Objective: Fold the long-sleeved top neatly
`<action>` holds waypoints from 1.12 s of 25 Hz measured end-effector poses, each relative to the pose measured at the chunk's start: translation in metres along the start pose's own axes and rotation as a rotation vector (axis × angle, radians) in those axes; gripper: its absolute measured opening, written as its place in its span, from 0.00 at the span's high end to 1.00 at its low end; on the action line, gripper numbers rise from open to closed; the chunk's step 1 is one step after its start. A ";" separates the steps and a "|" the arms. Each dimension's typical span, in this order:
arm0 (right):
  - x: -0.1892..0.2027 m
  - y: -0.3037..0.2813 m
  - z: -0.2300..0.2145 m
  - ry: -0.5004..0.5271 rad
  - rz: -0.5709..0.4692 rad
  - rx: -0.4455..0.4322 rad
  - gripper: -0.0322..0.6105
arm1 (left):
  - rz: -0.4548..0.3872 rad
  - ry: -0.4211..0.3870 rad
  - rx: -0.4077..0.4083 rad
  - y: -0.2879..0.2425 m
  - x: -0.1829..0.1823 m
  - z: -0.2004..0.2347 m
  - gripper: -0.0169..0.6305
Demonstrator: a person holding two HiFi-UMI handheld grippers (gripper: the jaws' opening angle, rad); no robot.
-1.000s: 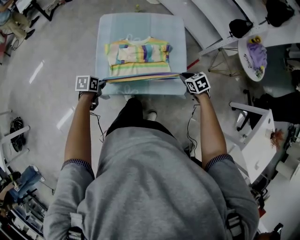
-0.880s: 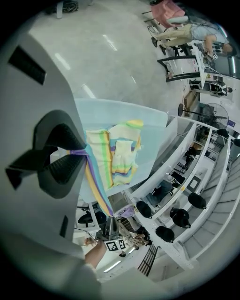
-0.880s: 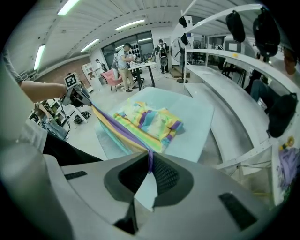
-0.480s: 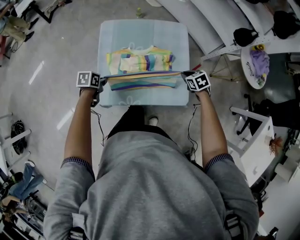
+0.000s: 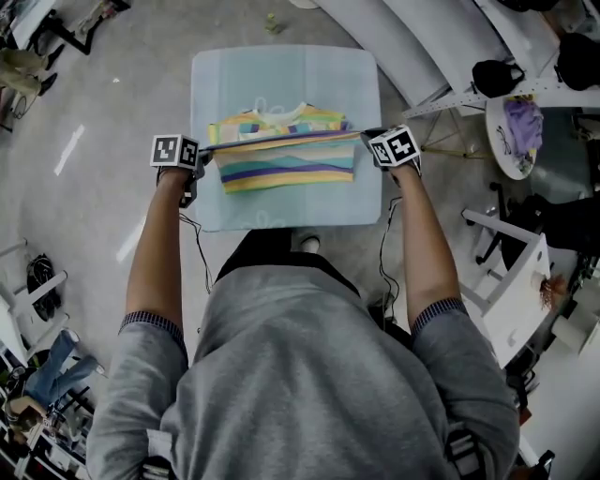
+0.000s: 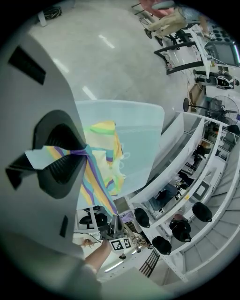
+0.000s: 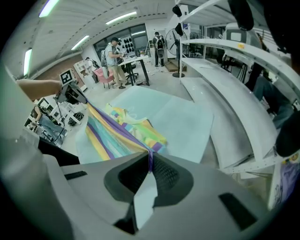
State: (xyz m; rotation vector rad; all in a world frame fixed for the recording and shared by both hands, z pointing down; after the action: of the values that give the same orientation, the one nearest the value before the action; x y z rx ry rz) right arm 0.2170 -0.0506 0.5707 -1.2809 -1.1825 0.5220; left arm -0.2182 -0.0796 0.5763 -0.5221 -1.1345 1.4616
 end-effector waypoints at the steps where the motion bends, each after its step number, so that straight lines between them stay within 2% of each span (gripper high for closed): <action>1: -0.005 -0.004 -0.003 0.000 0.004 0.001 0.89 | 0.006 0.001 0.002 -0.003 -0.005 0.003 0.91; 11: -0.043 -0.059 -0.032 -0.016 0.063 0.009 0.89 | 0.068 0.004 0.015 -0.051 -0.052 0.046 0.91; 15: -0.050 -0.083 -0.042 -0.036 0.070 0.026 0.89 | 0.082 0.028 0.028 -0.073 -0.063 0.062 0.91; 22: -0.060 -0.122 -0.053 -0.086 0.081 0.044 0.89 | 0.064 0.170 0.087 -0.106 -0.072 0.089 0.89; 26: -0.064 -0.137 -0.060 -0.098 0.093 0.061 0.88 | -0.017 0.302 0.130 -0.108 -0.082 0.101 0.82; 28: -0.068 -0.141 -0.064 -0.115 0.084 0.087 0.85 | -0.058 0.344 0.137 -0.105 -0.089 0.110 0.82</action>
State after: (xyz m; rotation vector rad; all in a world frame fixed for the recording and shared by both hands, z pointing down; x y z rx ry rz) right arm 0.2069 -0.1767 0.6833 -1.2437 -1.1912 0.7094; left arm -0.2359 -0.2135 0.6893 -0.6120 -0.7673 1.3269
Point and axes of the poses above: the fingertips, and each gripper's own axes: y backward along the fingers, z to its left, x out of its underside, the point moved 3 cm from there along y, backward along the fingers, and after that the axes turned 4 degrees about -y, right-handed, at the moved point
